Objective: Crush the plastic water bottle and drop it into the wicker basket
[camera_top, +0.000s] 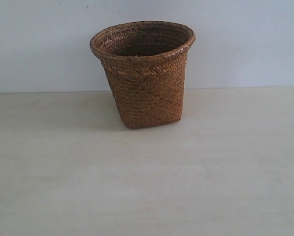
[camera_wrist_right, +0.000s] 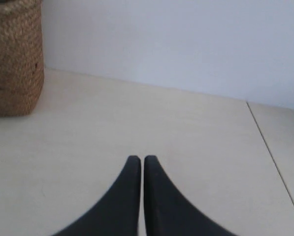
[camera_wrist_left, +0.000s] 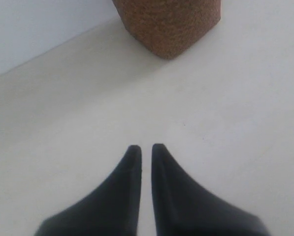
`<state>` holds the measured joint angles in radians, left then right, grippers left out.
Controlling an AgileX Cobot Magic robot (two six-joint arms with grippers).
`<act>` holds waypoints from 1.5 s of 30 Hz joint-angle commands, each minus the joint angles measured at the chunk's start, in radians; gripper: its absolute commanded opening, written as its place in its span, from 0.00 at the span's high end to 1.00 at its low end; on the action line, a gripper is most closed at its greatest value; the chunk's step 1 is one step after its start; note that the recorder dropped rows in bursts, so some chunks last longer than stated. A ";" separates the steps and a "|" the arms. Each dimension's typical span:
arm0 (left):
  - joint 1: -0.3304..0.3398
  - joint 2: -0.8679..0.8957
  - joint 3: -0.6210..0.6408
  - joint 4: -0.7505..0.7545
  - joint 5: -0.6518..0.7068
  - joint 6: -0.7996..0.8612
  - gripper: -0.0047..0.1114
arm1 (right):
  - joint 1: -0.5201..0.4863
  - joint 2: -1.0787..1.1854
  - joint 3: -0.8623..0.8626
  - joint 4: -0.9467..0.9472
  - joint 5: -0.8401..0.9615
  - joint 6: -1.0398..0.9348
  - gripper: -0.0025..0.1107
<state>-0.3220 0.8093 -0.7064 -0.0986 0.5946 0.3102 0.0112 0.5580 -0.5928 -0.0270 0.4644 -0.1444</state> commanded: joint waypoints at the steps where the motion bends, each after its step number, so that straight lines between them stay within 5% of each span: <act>1: 0.002 -0.112 0.076 -0.052 -0.096 -0.037 0.92 | -0.002 -0.097 0.066 0.058 -0.098 0.008 0.98; 11: 0.002 -0.402 0.237 -0.100 -0.241 -0.062 0.92 | -0.002 -0.347 0.122 0.092 -0.107 0.048 0.98; 24: 0.002 -0.570 0.497 -0.104 -0.587 -0.067 0.92 | -0.002 -0.505 0.408 0.109 -0.390 0.056 0.98; 31: 0.002 -0.570 0.595 -0.104 -0.602 -0.071 0.92 | -0.002 -0.505 0.491 0.109 -0.413 0.054 0.98; 45: 0.002 -0.570 0.597 -0.104 -0.595 -0.071 0.92 | -0.002 -0.505 0.493 0.122 -0.371 0.058 0.98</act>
<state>-0.3220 0.2451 -0.1143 -0.1925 0.0116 0.2499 0.0112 0.0580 -0.1049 0.0897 0.0919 -0.0873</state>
